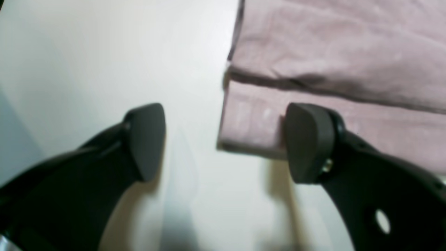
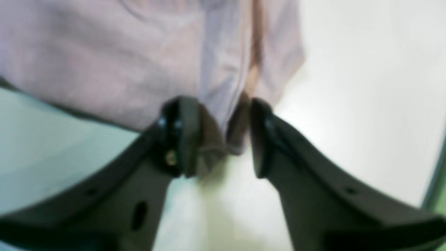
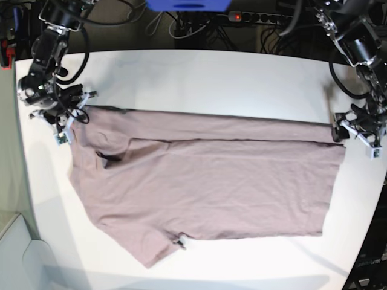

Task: Layout the t-shirt on the table in an organized manner, then fold the t-shirt properly
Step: 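Lift the shirt edge with both grippers and fold it over toward the hem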

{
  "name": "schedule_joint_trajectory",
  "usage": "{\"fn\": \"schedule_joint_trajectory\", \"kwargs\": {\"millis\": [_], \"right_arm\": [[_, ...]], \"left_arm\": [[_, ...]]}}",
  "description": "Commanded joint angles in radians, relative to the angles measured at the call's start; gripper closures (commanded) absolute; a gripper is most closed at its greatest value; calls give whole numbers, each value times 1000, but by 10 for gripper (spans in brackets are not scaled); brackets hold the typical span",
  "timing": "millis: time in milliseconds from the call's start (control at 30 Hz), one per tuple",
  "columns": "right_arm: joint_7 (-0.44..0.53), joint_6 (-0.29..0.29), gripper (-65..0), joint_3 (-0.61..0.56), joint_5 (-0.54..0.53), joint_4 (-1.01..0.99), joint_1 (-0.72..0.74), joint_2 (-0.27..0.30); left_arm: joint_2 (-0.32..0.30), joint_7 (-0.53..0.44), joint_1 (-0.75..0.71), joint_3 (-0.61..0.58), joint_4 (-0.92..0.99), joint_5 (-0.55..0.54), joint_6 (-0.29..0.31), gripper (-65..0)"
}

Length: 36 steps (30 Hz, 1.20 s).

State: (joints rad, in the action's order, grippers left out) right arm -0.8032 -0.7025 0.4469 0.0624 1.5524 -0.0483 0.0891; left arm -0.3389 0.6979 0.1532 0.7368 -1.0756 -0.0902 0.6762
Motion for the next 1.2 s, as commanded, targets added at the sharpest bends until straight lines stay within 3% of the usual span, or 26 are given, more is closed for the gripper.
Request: {"fn": "schedule_joint_trajectory", "kwargs": {"millis": [0, 167, 433, 667, 833, 933, 1167], "right_arm": [[3, 4, -171, 2, -8, 6, 9, 13], [3, 4, -125, 2, -8, 3, 6, 13], [3, 4, -126, 2, -8, 7, 6, 16], [3, 4, -126, 3, -8, 7, 5, 16], [3, 4, -126, 3, -8, 7, 5, 16], [3, 4, -125, 3, -8, 7, 5, 18], [3, 4, -125, 3, -6, 7, 5, 18]], "left_arm": [[-22, -27, 18, -7, -16, -15, -2, -522], [-18, -27, 16, -32, -15, -15, -2, -522], [-18, -25, -5, -67, 2, -24, -2, -511], [-19, -33, -7, -66, 19, -24, -2, -278], [-21, -45, -8, -72, 21, -24, 0, -182], [-22, -44, -8, -72, 21, -23, 0, -22], [-27, -40, -16, -66, 10, -23, -2, -2]]}}
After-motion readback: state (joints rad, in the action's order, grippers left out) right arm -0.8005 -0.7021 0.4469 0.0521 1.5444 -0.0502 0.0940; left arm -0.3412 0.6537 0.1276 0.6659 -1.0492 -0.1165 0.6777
